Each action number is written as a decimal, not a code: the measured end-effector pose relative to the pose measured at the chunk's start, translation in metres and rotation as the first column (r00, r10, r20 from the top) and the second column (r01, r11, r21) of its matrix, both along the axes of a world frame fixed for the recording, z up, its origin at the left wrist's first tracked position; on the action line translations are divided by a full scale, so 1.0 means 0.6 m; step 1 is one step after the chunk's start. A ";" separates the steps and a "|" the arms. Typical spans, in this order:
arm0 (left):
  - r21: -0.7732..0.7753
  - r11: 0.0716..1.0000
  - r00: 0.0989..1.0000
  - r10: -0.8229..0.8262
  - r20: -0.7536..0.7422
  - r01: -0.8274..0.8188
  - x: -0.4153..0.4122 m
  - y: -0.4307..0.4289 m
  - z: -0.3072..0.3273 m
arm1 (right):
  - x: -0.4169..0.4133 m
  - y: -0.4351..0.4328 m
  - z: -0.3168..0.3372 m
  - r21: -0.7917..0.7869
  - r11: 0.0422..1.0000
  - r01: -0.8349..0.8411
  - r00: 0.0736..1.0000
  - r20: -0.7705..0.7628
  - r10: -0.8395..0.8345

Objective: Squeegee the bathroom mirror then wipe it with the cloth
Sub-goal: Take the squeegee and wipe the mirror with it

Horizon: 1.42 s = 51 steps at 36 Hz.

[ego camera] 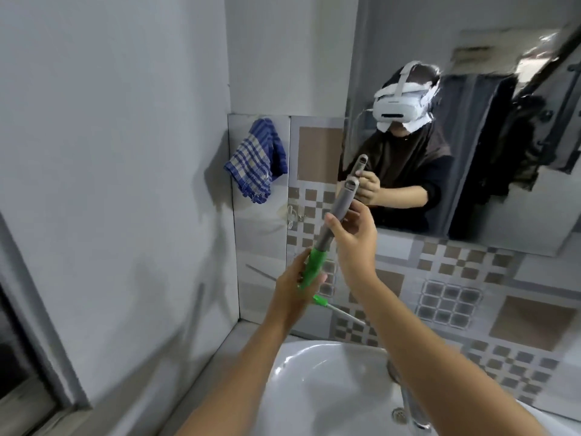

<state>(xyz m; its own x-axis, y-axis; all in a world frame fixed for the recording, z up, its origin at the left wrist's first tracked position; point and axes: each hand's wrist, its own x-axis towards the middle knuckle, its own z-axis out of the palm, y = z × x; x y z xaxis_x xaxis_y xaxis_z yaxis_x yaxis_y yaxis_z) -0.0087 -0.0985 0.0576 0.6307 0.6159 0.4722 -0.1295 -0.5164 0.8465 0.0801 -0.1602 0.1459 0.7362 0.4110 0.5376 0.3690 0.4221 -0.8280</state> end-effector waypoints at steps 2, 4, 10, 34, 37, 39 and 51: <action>0.040 0.999 0.998 -0.001 0.061 -0.001 0.005 -0.026 0.010 | 0.002 -0.031 0.020 0.041 0.999 0.007 1.000 -0.011 -0.007; 0.071 0.997 0.999 0.026 0.036 -0.028 0.011 -0.045 0.024 | 0.008 -0.064 0.033 0.050 0.999 0.003 1.000 -0.022 -0.002; 0.263 0.963 0.993 -0.036 -0.112 0.065 0.011 -0.074 0.077 | 0.060 -0.197 0.052 0.009 0.999 0.053 0.999 -0.003 -0.053; 0.697 0.672 0.968 -0.166 -0.187 0.250 0.092 -0.208 0.257 | 0.131 -0.408 0.076 -0.435 0.710 0.553 0.598 0.801 0.025; 0.735 0.640 0.974 -0.184 -0.135 0.223 0.111 -0.199 0.297 | 0.136 -0.395 0.113 -0.378 0.642 0.667 0.520 0.853 -0.039; 0.779 0.600 0.980 -0.181 -0.088 0.181 0.125 -0.191 0.331 | 0.142 -0.387 0.142 -0.242 0.610 0.755 0.386 0.915 -0.115; 0.806 0.557 0.956 -0.066 0.285 -0.202 0.198 -0.089 0.553 | 0.212 -0.309 0.392 0.127 0.481 0.867 0.040 0.946 -0.322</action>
<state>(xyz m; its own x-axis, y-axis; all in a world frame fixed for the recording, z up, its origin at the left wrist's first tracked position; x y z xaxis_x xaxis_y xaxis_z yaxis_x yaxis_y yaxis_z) 0.1101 -0.1521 0.3892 0.3789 -0.0894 0.9211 -0.1987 -0.9800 -0.0135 0.2074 -0.3457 0.3810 0.1193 0.3994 0.9090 0.7918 -0.5906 0.1557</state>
